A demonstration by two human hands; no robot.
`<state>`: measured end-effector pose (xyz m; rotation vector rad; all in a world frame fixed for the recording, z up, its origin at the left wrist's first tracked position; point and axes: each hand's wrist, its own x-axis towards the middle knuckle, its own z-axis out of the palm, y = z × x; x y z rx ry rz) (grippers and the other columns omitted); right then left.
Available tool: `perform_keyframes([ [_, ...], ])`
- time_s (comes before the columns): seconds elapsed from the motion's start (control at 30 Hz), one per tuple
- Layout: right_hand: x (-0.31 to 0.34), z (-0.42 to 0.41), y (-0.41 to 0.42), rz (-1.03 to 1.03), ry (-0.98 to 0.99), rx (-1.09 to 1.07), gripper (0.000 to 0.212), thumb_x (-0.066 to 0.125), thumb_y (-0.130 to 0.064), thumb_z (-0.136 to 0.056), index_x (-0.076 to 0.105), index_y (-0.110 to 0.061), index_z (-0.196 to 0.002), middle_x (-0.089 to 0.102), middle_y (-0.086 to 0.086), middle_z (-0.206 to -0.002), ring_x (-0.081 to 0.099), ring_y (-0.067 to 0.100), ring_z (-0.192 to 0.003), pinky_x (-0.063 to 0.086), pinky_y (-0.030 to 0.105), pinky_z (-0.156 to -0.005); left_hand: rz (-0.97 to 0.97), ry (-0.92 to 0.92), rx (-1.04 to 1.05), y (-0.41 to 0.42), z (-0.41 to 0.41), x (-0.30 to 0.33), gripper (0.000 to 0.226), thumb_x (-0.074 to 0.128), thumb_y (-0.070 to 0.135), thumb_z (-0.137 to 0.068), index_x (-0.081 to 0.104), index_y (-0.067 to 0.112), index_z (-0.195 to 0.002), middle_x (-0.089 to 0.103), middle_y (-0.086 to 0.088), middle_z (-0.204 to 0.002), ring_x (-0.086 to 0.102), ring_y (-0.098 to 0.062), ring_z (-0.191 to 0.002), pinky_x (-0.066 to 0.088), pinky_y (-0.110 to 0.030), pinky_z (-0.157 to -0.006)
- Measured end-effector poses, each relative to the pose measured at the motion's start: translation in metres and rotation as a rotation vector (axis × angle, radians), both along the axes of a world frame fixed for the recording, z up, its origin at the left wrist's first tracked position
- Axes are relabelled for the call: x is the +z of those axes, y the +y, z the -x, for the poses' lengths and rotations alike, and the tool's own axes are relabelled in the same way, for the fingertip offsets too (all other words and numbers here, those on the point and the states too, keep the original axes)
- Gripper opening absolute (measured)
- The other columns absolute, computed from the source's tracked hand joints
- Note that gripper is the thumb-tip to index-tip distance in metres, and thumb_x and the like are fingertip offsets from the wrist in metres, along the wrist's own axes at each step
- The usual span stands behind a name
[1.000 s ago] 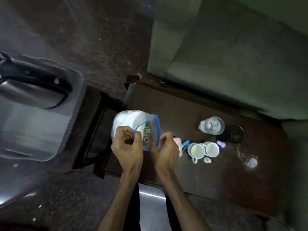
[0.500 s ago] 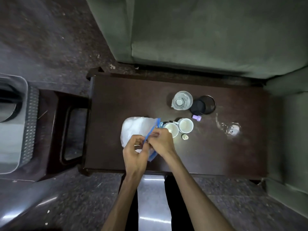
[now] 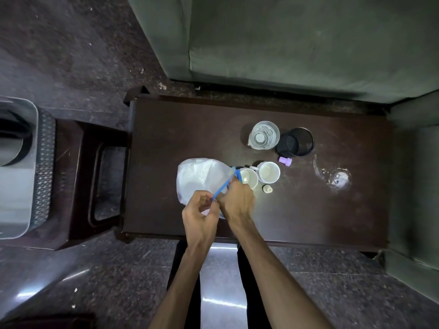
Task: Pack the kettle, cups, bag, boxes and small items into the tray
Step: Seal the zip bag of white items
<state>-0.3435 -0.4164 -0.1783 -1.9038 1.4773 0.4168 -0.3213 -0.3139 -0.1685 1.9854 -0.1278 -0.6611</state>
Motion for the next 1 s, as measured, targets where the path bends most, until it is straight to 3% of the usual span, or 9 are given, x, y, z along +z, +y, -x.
perform_keyframes([
  [0.07,0.000,0.000,0.000,-0.033,-0.029,-0.085,0.010,0.068,-0.019,-0.079,0.059,-0.018,-0.083,0.075,0.011,-0.088,0.070,0.039,-0.090,0.043,0.031,-0.066,-0.003,0.007,-0.005,0.001,0.000,-0.002,0.023,0.067,-0.001,-0.085,0.065,0.022,-0.083,0.071,0.014,-0.079,0.070,-0.002,-0.074,0.055,-0.011,-0.070],
  [0.13,-0.002,0.001,0.001,-0.039,-0.046,-0.112,0.016,0.065,-0.014,-0.078,0.052,-0.021,-0.072,0.074,0.010,-0.082,0.070,0.038,-0.085,0.040,0.030,-0.063,-0.006,0.008,-0.006,0.001,0.000,-0.002,0.020,0.067,0.000,-0.084,0.066,0.020,-0.084,0.071,0.015,-0.078,0.070,-0.001,-0.073,0.053,-0.010,-0.069],
  [0.27,0.004,-0.001,0.000,0.005,-0.060,-0.083,0.010,0.068,-0.020,-0.077,0.061,-0.022,-0.069,0.075,0.005,-0.076,0.070,0.032,-0.077,0.040,0.027,-0.060,-0.023,0.002,0.047,-0.002,-0.001,0.001,0.013,0.067,0.009,-0.084,0.064,0.021,-0.081,0.070,0.017,-0.074,0.069,-0.001,-0.069,0.050,-0.007,-0.063],
  [0.43,0.020,0.002,-0.005,0.061,-0.134,-0.101,0.015,0.079,-0.031,-0.075,0.071,-0.020,-0.069,0.077,-0.001,-0.073,0.072,0.024,-0.075,0.057,0.033,-0.066,-0.039,-0.040,0.126,-0.013,-0.007,0.006,0.030,0.069,0.006,-0.082,0.059,0.033,-0.073,0.067,0.016,-0.071,0.065,-0.003,-0.066,0.050,-0.011,-0.063],
  [0.57,0.027,0.005,-0.013,-0.028,-0.145,-0.205,0.030,0.083,-0.028,-0.073,0.061,-0.021,-0.054,0.065,-0.007,-0.057,0.068,0.020,-0.064,0.050,0.027,-0.060,-0.025,-0.055,0.131,-0.024,-0.011,0.012,0.024,0.071,0.007,-0.082,0.062,0.028,-0.074,0.069,0.013,-0.073,0.067,-0.005,-0.070,0.054,-0.018,-0.070],
  [0.77,0.029,-0.007,-0.028,-0.321,-0.309,-0.322,0.030,0.064,0.000,-0.076,0.062,-0.020,-0.053,0.060,-0.010,-0.051,0.055,0.008,-0.054,0.046,0.025,-0.060,0.062,-0.215,0.152,-0.036,-0.006,0.025,0.012,0.071,0.003,-0.079,0.064,0.011,-0.083,0.064,0.002,-0.068,0.062,-0.013,-0.063,0.050,-0.015,-0.067],
  [0.9,0.034,-0.018,-0.024,-0.278,-0.372,-0.303,0.028,0.069,-0.013,-0.068,0.055,-0.023,-0.046,0.052,-0.012,-0.045,0.046,0.003,-0.048,0.040,0.019,-0.056,-0.021,-0.232,0.271,-0.035,-0.012,0.021,0.012,0.070,-0.002,-0.081,0.061,0.006,-0.080,0.062,-0.006,-0.068,0.059,-0.024,-0.063,0.054,-0.043,-0.065],
  [1.0,0.037,-0.014,-0.016,-0.094,-0.348,-0.308,0.023,0.073,-0.023,-0.067,0.055,-0.018,-0.052,0.057,-0.014,-0.048,0.052,0.003,-0.048,0.035,0.012,-0.048,-0.027,-0.215,0.274,-0.035,-0.017,0.019,0.008,0.066,0.005,-0.081,0.061,0.010,-0.079,0.062,-0.002,-0.069,0.059,-0.023,-0.063,0.054,-0.047,-0.064],
])
